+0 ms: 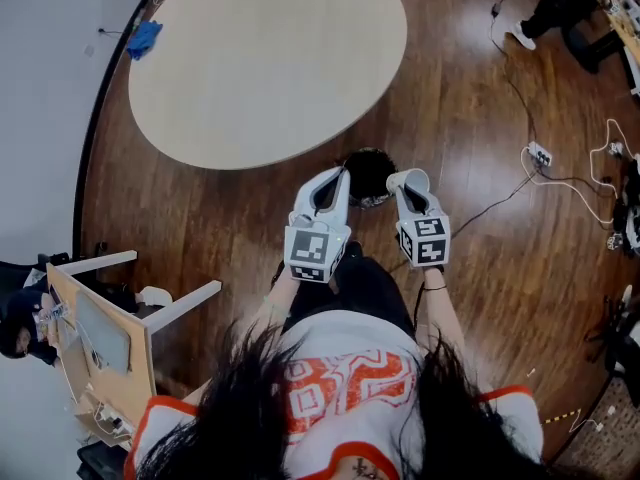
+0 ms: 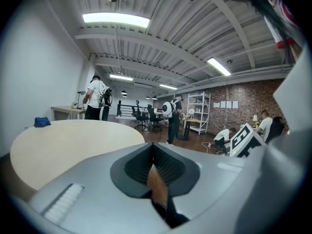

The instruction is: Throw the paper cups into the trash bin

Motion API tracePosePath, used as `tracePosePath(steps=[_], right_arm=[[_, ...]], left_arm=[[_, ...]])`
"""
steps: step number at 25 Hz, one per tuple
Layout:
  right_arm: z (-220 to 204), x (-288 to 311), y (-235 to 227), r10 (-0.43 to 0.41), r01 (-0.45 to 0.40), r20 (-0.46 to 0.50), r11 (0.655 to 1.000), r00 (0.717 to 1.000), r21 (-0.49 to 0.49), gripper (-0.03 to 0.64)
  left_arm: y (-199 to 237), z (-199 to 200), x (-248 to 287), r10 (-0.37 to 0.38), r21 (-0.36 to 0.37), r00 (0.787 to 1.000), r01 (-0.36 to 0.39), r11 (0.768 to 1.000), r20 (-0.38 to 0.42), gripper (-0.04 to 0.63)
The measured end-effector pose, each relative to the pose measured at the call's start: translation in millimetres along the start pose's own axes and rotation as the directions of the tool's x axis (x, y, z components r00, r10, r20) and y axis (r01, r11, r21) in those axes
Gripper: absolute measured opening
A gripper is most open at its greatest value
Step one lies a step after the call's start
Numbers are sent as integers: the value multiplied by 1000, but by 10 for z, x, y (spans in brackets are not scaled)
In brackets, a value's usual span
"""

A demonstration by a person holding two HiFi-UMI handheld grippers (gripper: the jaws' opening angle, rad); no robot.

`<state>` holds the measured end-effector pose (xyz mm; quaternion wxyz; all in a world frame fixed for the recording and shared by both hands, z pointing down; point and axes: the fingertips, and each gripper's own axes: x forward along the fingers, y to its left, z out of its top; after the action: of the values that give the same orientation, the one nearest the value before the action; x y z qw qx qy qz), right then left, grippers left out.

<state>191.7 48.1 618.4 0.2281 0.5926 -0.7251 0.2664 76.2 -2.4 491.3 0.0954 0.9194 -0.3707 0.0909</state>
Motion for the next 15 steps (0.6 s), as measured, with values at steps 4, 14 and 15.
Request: tracePosePath(steps=[4, 14, 15], right_arm=[[-104, 241, 54, 31, -31, -17, 1000, 999, 2, 31], [-588, 1008, 52, 49, -45, -84, 998, 995, 52, 31], [-638, 1084, 37, 49, -45, -89, 998, 995, 51, 31]], left_arm=[[7, -180, 29, 5, -9, 999, -5, 1000, -37, 0], [47, -491, 189, -72, -5, 995, 72, 997, -64, 0], [65, -546, 219, -77, 1, 995, 77, 997, -64, 0]])
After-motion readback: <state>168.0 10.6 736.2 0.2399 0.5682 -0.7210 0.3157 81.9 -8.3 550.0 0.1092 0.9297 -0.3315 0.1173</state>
